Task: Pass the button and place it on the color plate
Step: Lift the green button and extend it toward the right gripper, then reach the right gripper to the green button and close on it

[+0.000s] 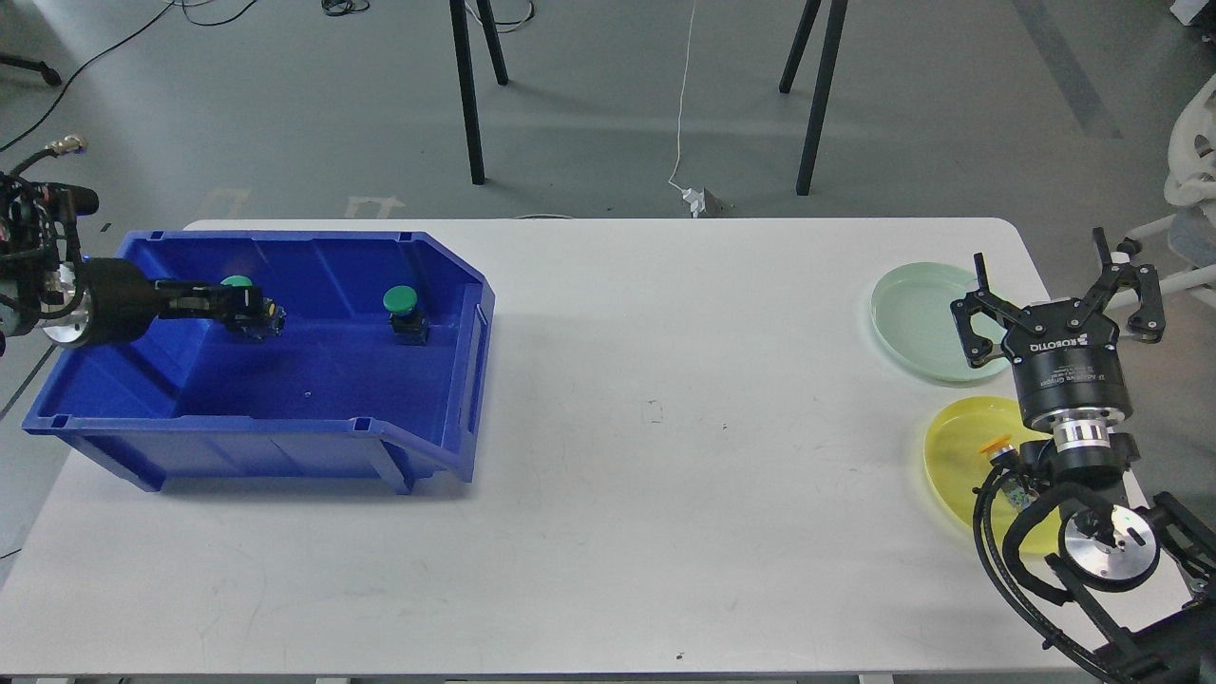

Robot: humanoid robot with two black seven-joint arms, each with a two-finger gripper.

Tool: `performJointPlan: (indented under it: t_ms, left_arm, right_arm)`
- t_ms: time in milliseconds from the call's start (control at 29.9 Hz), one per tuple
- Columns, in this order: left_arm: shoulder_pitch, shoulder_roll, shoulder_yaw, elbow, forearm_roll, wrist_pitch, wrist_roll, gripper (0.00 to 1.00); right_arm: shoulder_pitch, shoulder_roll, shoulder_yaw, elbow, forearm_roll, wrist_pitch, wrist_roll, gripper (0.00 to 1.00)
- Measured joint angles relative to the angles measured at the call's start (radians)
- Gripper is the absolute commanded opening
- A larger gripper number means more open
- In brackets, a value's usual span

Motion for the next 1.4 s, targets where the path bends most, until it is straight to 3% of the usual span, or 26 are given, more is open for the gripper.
performJointPlan:
  t_ms: [267,368,468,668,902,1136,1403]
  left_arm:
    - [-0.040,0.170,-0.201,-0.388,-0.229,-0.068,0.000,0.23]
    - [-0.032,0.150,-0.274,-0.494,-0.397,-0.068,0.000,0.22]
    - [-0.030,0.032,-0.296,-0.554,-0.616,-0.069,0.000,0.23]
    - [-0.025,-0.298,-0.298,-0.550,-0.747,-0.032,0.000,0.23]
    - [0.043,-0.527,-0.281,-0.425,-0.740,0.011,0.000,0.24]
    - [0.075,-0.592,-0.271,-0.387,-0.726,0.012,0.000,0.25]
    - [0.076,-0.594,-0.275,-0.384,-0.724,0.012,0.000,0.25]
  right_arm:
    - [0.000,-0.001,0.028,0.004,0.000,0.000,0.000,0.99]
    - [0.003,-0.009,0.031,0.005,-0.001,0.000,0.000,0.99]
    - [0.006,-0.033,0.027,0.005,-0.009,0.000,0.000,0.99]
    - [0.007,-0.108,0.019,0.018,-0.015,0.006,0.000,0.99]
    - [-0.043,-0.191,-0.040,0.104,-0.182,0.117,0.000,0.99]
    - [-0.075,-0.195,-0.107,0.252,-0.454,0.136,0.000,0.99]
    - [-0.036,-0.154,-0.306,0.276,-0.201,0.136,0.000,0.99]
